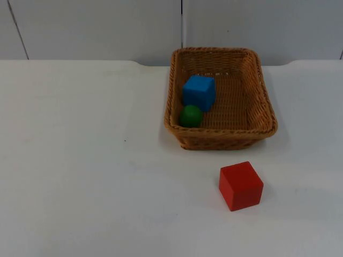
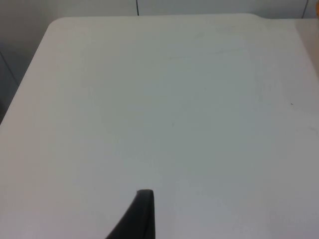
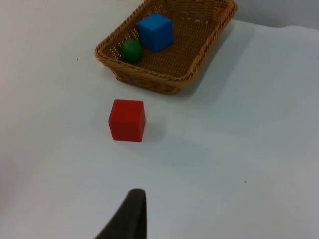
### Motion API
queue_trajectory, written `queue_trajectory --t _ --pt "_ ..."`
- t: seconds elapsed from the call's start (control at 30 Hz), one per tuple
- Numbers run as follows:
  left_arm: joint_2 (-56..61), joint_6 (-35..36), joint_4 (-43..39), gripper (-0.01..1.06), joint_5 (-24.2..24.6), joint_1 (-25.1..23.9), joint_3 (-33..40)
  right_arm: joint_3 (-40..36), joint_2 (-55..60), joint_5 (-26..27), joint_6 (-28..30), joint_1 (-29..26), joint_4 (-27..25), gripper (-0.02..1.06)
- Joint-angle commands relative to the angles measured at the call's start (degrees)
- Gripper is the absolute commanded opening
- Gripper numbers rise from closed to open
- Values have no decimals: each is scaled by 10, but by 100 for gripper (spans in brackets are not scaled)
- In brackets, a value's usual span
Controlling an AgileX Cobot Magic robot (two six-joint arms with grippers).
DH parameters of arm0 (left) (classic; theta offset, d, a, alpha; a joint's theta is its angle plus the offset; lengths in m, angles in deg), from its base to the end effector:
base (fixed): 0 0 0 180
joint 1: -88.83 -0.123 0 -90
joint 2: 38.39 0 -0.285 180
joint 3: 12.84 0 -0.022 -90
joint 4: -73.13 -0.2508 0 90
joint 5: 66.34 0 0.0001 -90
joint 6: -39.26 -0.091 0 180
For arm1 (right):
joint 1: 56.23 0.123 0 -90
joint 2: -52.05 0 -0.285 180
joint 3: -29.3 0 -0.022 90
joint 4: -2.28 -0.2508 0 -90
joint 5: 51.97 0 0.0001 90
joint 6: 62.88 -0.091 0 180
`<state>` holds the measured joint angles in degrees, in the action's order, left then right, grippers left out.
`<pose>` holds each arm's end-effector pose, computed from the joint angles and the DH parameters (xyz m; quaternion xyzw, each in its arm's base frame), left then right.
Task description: Place all geometric objects except the red cube into the basket.
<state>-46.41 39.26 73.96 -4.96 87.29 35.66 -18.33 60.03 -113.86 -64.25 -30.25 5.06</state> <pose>-0.0048 -0.0013 0.2768 -0.0112 0.8566 -0.0003 0.5158 -0.0047 -0.0066 0.2803 -0.1808 0.8353 0.0991 0.5096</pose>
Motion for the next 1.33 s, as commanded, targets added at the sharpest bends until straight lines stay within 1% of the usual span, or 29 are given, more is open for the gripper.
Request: queue_trajectory --t 0.0,0.1,0.23,0.33,0.37,0.53,0.57,0.7,0.93,1.17,1.3 --pt "2 0 0 105 1 -1 3 0 -2 2 2 0 -3 105" --pt "2 0 0 105 1 -1 3 0 -2 2 2 -2 -3 105" --pt "2 0 0 105 1 -1 3 0 -2 2 2 -20 -2 105" --pt "2 0 0 105 1 -1 3 0 -2 2 2 -64 -2 105" --pt "2 0 0 105 1 -1 3 0 -2 2 2 -64 -2 105" --pt "2 0 0 105 1 -1 3 0 -2 2 2 -128 -2 105" --pt "2 0 0 105 1 -1 3 0 -2 2 2 -128 -2 105" --pt "2 0 -2 105 1 -1 3 0 -2 2 2 -177 -2 105" --pt "2 0 -2 105 1 -1 3 0 -2 2 4 -208 -2 105" --pt "2 0 -2 105 1 -1 3 0 -2 2 6 -209 0 105" --pt "2 0 -2 105 1 -1 3 0 -2 2 6 -223 -2 105"
